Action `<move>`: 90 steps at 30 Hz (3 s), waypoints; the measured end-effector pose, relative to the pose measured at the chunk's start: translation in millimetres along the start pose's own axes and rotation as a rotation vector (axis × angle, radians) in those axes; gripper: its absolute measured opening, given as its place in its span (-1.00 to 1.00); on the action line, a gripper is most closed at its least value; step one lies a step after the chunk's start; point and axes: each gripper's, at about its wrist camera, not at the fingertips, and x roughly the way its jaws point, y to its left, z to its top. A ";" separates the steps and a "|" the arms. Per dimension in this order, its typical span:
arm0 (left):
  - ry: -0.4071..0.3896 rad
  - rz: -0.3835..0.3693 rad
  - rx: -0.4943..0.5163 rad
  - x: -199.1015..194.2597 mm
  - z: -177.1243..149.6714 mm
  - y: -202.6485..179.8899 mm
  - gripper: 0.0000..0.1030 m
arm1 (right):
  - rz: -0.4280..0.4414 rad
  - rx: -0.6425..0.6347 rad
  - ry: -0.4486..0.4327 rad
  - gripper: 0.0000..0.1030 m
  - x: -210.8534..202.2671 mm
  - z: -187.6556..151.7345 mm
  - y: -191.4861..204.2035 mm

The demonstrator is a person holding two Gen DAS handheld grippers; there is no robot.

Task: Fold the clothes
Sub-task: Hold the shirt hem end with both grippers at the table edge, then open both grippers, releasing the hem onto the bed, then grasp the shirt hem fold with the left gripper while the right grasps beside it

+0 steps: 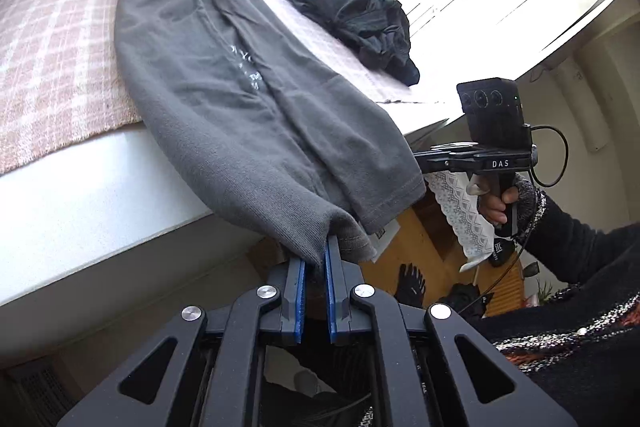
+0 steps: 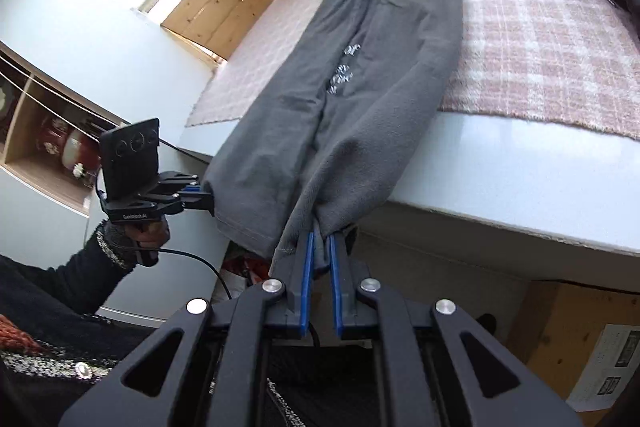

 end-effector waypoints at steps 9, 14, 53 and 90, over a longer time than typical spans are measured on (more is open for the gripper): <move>0.126 0.103 0.079 20.7 -14.4 18.2 -0.86 | -0.324 -0.091 0.176 -0.52 28.2 -24.0 -8.9; 0.139 0.092 0.075 23.4 -16.2 22.0 -0.86 | -0.318 -0.094 0.161 -0.36 43.0 -20.6 -14.0; -0.026 0.243 -0.134 -42.1 208.0 113.5 -0.61 | 0.166 0.291 0.315 -0.45 56.8 257.1 -102.9; 0.552 0.059 0.473 200.9 348.3 59.8 -0.59 | -0.295 -0.401 0.245 -0.03 86.9 228.7 -34.6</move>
